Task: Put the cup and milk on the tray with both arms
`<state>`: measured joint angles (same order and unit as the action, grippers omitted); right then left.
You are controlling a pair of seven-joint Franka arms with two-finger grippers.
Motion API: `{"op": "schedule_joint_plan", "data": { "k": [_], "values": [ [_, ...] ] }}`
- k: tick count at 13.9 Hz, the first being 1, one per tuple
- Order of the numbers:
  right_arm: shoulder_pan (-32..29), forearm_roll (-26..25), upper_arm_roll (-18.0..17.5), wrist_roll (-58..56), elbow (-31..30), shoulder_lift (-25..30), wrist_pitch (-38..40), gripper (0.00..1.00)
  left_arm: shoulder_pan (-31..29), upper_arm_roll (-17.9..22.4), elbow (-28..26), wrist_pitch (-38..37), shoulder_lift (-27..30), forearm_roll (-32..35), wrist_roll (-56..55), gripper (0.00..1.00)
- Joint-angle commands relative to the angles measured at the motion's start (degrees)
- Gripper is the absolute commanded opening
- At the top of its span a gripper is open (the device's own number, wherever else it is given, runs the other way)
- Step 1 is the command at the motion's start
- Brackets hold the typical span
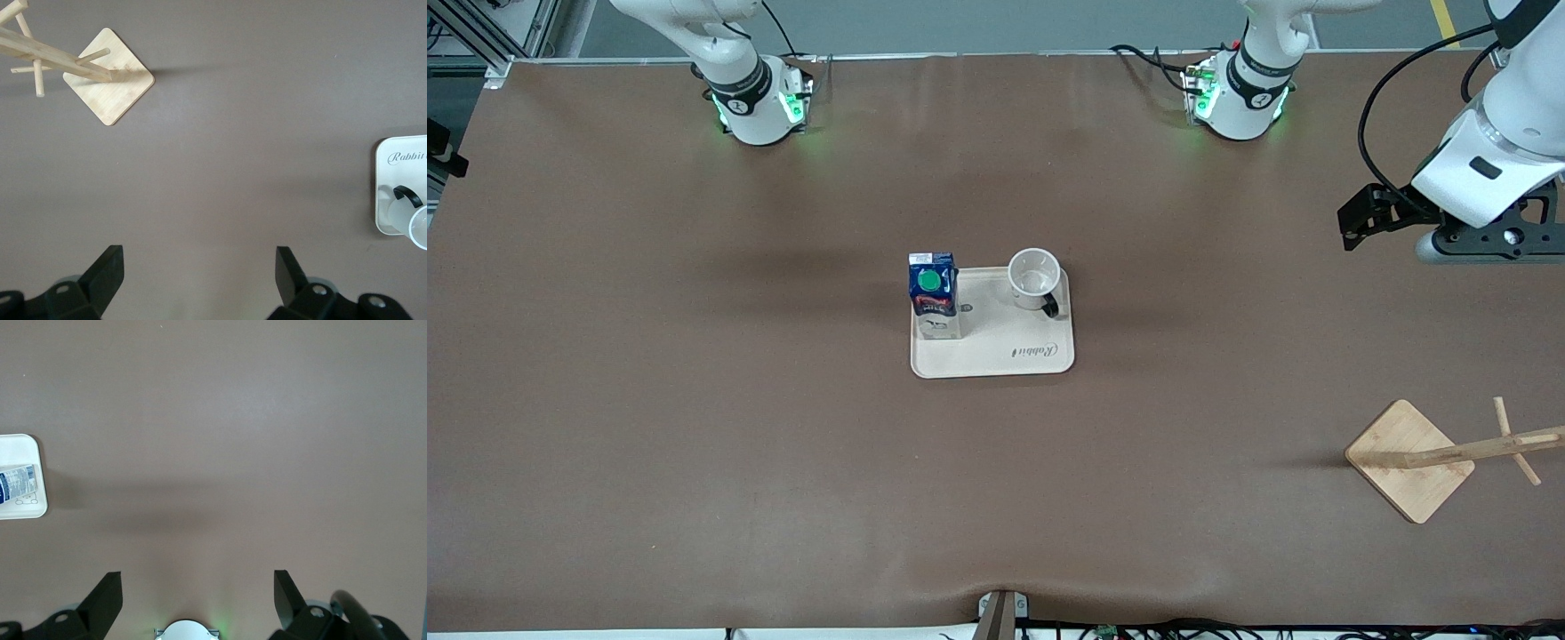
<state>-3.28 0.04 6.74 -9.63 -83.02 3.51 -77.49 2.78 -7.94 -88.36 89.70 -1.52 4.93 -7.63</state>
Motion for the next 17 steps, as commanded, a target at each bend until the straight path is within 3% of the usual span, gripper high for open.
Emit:
{"op": "schedule_joint_plan", "data": {
  "k": [1,17],
  "values": [
    [-1.1,0.0,-0.3,-0.1,1.5,0.1,-0.1,1.0,-0.1,0.1,0.5,-0.4,0.4,-1.0,-0.1,1.0],
    [1.3,-2.3,-1.0,-0.7,0.4,-0.2,-1.2,1.0,-0.5,0.2,0.6,-0.5,0.3,-0.9,0.1,1.0]
  ]
}}
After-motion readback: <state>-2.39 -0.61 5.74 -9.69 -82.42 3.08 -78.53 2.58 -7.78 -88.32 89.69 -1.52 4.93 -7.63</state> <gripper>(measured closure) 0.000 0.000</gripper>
